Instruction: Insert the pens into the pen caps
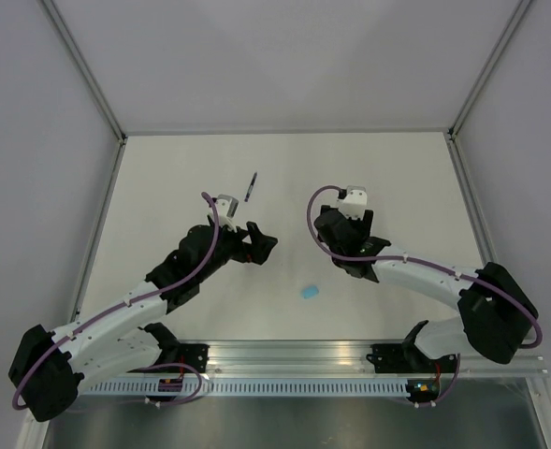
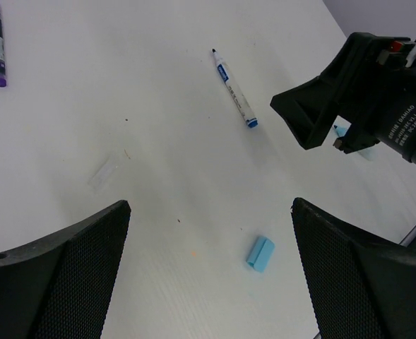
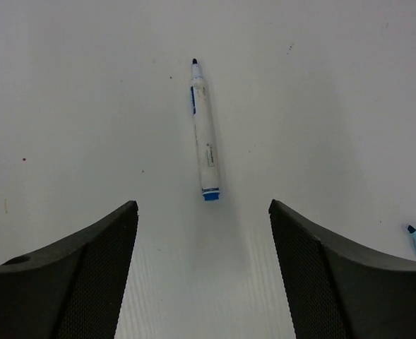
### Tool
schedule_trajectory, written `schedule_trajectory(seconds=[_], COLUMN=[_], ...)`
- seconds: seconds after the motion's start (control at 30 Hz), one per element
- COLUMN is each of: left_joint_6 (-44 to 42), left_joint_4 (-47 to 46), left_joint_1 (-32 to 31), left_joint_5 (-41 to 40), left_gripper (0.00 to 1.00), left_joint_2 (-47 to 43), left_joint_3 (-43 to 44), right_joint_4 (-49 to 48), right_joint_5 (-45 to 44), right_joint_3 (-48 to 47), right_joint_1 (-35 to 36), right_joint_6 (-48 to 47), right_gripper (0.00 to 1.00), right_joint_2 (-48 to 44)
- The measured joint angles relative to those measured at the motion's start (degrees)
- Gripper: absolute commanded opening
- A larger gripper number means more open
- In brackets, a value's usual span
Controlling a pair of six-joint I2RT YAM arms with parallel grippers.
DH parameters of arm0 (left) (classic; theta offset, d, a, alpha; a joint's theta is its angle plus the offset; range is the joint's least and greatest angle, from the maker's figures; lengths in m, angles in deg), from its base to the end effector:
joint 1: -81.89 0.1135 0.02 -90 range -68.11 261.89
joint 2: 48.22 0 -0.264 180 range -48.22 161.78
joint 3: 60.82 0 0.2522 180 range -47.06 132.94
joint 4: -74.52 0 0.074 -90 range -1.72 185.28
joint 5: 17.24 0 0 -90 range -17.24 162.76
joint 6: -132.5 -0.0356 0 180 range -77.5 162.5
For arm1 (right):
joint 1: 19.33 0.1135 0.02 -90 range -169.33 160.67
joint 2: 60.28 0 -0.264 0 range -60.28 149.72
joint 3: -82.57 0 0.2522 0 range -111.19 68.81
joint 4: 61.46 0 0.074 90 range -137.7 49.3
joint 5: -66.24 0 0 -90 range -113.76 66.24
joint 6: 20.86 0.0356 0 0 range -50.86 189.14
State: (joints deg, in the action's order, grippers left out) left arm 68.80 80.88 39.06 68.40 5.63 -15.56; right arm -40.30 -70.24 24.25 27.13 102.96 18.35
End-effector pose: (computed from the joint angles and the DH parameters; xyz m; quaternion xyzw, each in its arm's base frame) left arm 0.1628 -0.1472 0.2608 0.0910 0.7876 -0.3205 0.5183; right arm 0.2104 0.1839 0.2195 0.0690 0.8504 -0.0316 0.5206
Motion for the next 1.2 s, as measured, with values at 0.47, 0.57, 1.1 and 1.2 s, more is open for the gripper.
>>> schedule_trajectory(seconds=[0.47, 0.57, 1.1, 1.2], left_joint_6=[0.00, 0.00, 0.00, 0.02], left_joint_4=[0.07, 0.22, 0.94, 1.27], left_joint_1=[0.00, 0.00, 0.00, 0.00], left_joint_5=[-0.87, -1.53, -3.63, -4.24], left_gripper=[1.00, 1.00, 1.00, 1.00], left_joint_2=[-0.02, -0.26, -1.42, -1.42], left_joint_3=[0.00, 0.00, 0.00, 0.00], right_joint_4=[-2.32, -2.49, -0.94, -0.70], right_joint_5=[13.00, 14.08, 18.40, 18.91], right_joint_3=[-0.11, -1.44, -8.09, -9.25], right_joint_1=[-10.32, -10.67, -11.63, -12.57], right_joint_6=[-2.19, -2.64, -3.58, -3.41], right_gripper=[0.60, 0.54, 0.38, 0.30], right_joint_2=[8.94, 12.61, 21.99, 22.91])
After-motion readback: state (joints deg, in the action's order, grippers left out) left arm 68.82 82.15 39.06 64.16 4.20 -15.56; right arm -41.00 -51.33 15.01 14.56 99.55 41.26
